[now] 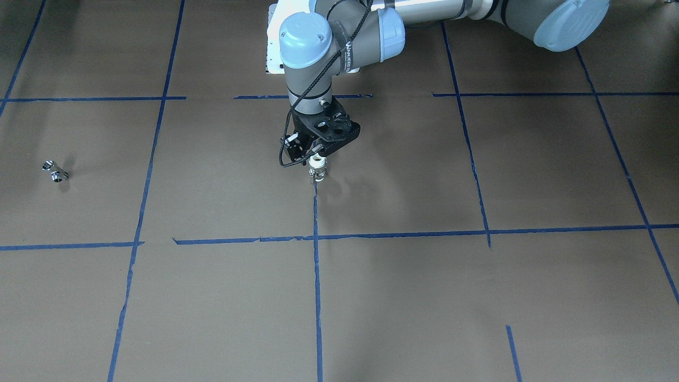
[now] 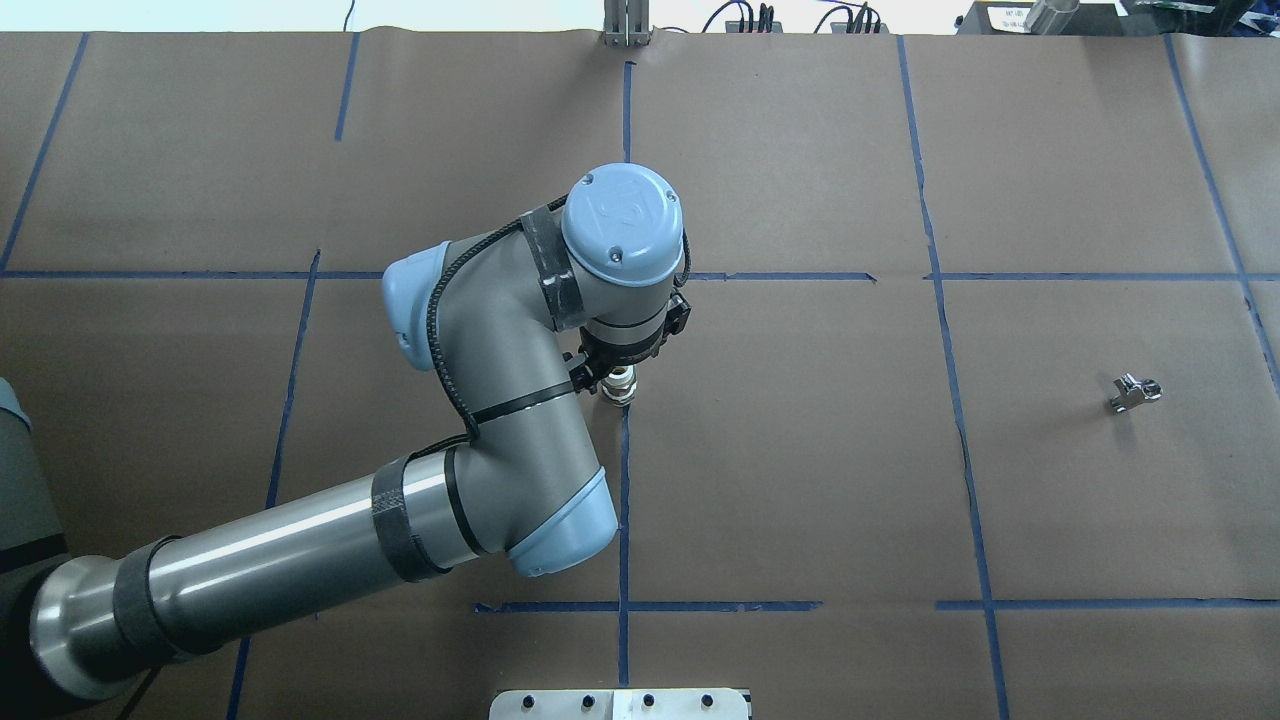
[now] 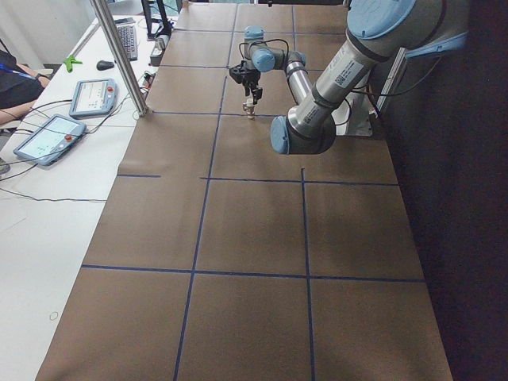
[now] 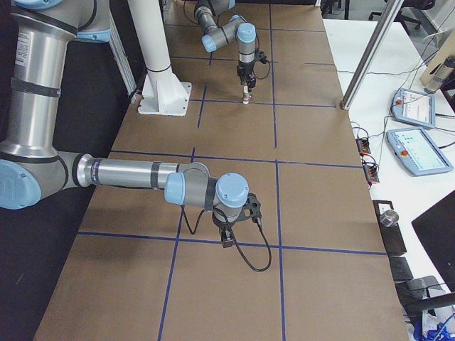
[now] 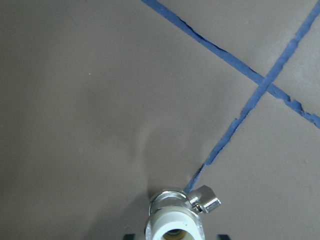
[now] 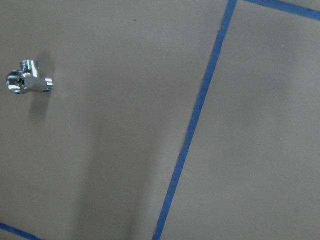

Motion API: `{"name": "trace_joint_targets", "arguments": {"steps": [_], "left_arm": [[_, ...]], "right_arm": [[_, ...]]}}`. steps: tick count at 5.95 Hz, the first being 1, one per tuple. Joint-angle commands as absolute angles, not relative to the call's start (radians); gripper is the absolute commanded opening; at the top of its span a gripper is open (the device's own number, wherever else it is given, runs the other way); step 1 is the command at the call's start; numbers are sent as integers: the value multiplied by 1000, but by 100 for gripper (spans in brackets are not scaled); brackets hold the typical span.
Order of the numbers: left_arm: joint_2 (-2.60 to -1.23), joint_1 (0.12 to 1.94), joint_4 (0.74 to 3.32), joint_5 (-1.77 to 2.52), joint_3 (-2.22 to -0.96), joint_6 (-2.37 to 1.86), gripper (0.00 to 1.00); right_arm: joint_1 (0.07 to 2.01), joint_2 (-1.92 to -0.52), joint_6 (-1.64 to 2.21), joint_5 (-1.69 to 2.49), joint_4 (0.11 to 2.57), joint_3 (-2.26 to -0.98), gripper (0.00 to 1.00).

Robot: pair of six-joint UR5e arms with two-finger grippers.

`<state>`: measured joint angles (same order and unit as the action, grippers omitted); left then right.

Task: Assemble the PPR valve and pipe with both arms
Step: 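Open the left gripper and withdraw the left arm from the valve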

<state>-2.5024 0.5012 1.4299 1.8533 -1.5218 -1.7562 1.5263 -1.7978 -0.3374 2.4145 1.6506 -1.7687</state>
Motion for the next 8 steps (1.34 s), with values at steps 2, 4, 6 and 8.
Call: {"name": "trace_joint_targets", "arguments": {"steps": [2, 4, 6, 8], "left_arm": [[-2247, 581, 1381, 1968, -1827, -1390, 100], [-2017, 671, 1385, 1971, -1975, -978, 100], [-1751, 925, 1404, 2037, -2016, -489, 100], [-1596, 1212, 1404, 2182, -1970, -86, 100]], "right_arm": [[1526, -1796, -336, 2414, 1652, -1767, 100], [1522, -1786, -336, 2415, 1649, -1770, 100], [1513, -1786, -331, 2418, 1582, -1778, 100], [1500, -1738, -220, 2439, 1580, -1816, 100]]}}
